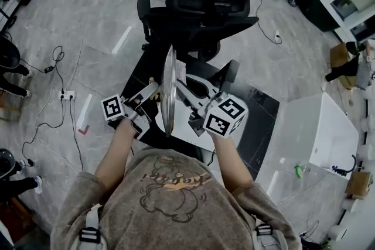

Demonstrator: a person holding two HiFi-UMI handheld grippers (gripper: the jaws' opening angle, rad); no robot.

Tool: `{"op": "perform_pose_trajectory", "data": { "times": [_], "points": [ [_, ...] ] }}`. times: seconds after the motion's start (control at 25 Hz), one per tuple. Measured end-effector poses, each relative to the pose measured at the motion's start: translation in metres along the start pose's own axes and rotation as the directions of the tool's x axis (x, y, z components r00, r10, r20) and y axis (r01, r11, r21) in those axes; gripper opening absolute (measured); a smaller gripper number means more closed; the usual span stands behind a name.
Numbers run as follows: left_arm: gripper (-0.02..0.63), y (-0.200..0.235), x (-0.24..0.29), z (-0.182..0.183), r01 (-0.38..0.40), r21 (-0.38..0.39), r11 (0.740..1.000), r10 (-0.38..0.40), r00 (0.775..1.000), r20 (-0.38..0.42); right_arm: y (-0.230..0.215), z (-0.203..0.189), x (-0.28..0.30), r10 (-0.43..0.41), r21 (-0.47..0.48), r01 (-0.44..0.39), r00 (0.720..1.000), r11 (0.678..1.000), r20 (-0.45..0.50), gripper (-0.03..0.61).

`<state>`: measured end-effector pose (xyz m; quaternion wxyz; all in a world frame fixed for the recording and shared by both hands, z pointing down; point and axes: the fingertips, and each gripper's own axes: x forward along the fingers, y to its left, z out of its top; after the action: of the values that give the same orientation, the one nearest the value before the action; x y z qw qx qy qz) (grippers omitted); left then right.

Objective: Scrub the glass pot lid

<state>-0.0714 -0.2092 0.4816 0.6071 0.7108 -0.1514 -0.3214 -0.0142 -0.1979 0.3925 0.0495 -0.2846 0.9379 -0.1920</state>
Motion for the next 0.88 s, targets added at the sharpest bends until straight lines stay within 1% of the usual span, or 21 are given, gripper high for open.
{"op": "perform_pose_trajectory", "data": {
  "times": [0.24, 0.4, 0.48, 0.6, 0.72, 0.88],
  "points": [
    [0.181, -0.005, 0.003, -0.005, 0.025, -0.01, 1.0, -0.025, 1.0, -0.013, -0.035, -0.036, 0.015, -0.067, 0.024, 0.069, 0.995, 0.997, -0.068, 0.094],
    [0.181, -0.005, 0.004, -0.004, 0.03, -0.013, 0.999, -0.03, 0.999, -0.012, -0.06, -0.075, 0.02, -0.111, 0.054, 0.12, 0.982, 0.991, -0.156, 0.094],
    [0.181, -0.004, 0.003, -0.003, 0.026, -0.014, 1.0, -0.026, 1.0, -0.007, -0.065, -0.094, 0.02, -0.117, 0.059, 0.131, 0.972, 0.99, -0.205, 0.094],
    [0.181, -0.002, 0.0, -0.003, 0.017, -0.016, 1.0, -0.017, 1.0, 0.004, -0.06, -0.118, 0.014, -0.098, 0.07, 0.121, 0.96, 0.99, -0.262, 0.094],
    [0.181, -0.001, -0.002, 0.002, 0.006, -0.016, 1.0, -0.005, 1.0, 0.017, -0.045, -0.133, 0.009, -0.055, 0.101, 0.088, 0.953, 0.991, -0.298, 0.094],
    [0.181, 0.0, -0.005, 0.007, -0.007, -0.018, 1.0, 0.008, 1.0, 0.026, -0.019, -0.132, 0.001, 0.014, 0.168, 0.035, 0.958, 0.985, -0.285, 0.094]
  ]
}}
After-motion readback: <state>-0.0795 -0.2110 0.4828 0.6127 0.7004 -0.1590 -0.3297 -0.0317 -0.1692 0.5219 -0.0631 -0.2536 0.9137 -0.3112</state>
